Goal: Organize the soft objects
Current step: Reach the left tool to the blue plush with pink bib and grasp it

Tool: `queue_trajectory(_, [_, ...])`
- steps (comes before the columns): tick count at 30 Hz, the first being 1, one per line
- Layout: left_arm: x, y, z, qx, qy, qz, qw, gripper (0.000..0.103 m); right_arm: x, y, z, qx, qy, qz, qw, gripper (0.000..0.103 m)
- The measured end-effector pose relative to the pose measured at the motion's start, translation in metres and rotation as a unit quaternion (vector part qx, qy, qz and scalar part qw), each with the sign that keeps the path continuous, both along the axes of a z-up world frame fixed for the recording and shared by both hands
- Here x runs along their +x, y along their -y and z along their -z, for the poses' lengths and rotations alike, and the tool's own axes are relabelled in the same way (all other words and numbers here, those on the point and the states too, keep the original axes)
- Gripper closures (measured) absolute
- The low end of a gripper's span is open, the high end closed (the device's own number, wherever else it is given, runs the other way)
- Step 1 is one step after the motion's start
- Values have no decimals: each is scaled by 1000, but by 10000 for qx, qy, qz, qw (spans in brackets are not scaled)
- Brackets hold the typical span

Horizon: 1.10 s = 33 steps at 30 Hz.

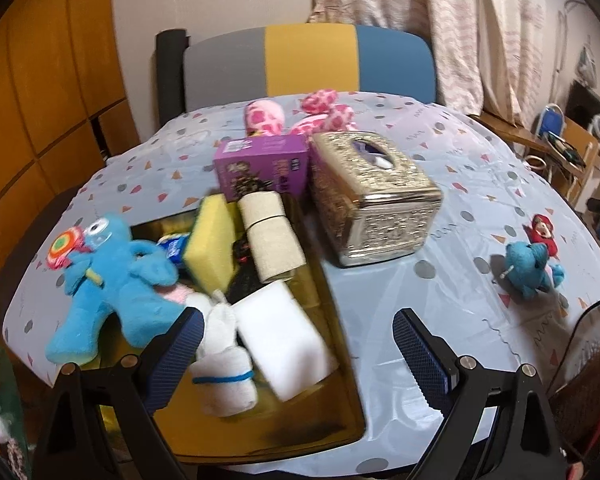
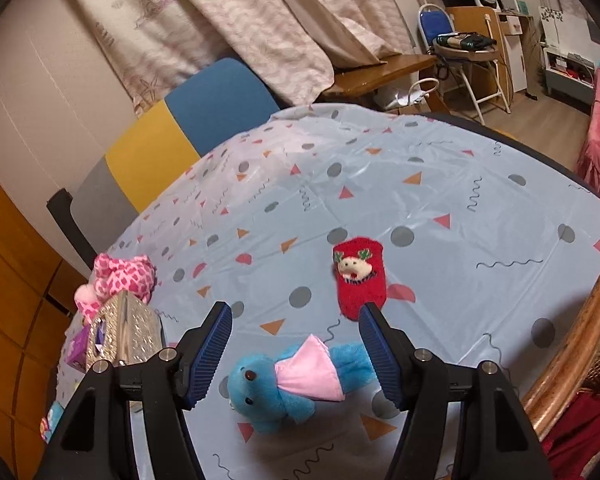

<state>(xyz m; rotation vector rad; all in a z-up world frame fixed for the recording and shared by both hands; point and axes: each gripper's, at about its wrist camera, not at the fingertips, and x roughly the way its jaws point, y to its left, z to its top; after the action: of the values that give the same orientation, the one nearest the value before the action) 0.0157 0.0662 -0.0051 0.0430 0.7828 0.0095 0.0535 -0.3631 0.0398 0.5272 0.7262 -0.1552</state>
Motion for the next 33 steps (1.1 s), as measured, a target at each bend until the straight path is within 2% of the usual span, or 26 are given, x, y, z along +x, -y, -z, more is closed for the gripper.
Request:
queue_trajectory(4, [5,22,-3,112,9,352,9993,4,3,-3,12,-12,-118,-56,9999,36])
queue_trajectory(8, [9,47,-3,224,28,739,9970,3,2,6,23,313,-217,47,9993,36])
queue_trajectory(13, [16,72,0,300,-29,1088,9936,3,0,13,25,570,-92,61,9983,36])
queue_trajectory(20, [24,99,5,341,-114,1374,9899,1,-4,19,27,833,53,107,9964,36])
queue_trajectory(33, [36,131,15,267,-345,1710,9843,0,-5,25,30,1004,72,193,9947,36])
